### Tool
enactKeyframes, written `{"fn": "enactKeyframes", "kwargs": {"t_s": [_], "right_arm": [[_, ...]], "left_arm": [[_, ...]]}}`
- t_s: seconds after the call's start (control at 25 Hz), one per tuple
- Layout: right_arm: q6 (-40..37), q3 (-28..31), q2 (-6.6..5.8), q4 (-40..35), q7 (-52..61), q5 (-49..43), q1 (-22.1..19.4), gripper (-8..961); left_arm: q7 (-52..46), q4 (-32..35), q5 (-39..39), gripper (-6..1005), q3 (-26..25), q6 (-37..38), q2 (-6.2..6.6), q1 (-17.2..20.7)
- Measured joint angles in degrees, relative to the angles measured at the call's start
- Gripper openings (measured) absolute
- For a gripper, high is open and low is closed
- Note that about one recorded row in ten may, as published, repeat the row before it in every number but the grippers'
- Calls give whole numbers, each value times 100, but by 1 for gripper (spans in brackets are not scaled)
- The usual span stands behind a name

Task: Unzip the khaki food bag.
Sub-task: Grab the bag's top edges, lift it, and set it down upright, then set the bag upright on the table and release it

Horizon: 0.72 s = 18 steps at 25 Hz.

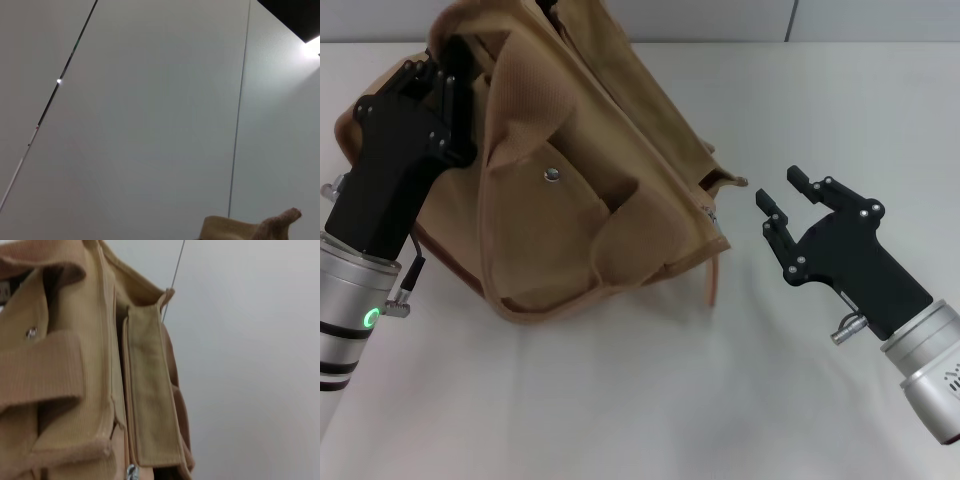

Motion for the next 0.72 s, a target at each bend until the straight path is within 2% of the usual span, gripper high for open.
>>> {"fn": "enactKeyframes", "kwargs": {"t_s": [0.16, 0.56, 0.72], "right_arm": [[194, 2, 0, -37, 28, 2, 110, 358], [929, 3, 0, 7, 161, -2, 665, 353], [1006, 3, 0, 9, 194, -25, 737, 329]], "left_arm": [[-1, 0, 23, 166, 0, 0, -1, 0], [-72, 0, 34, 169, 56, -11, -14, -11], [-72, 0, 35, 171, 80, -24, -19, -10]]}}
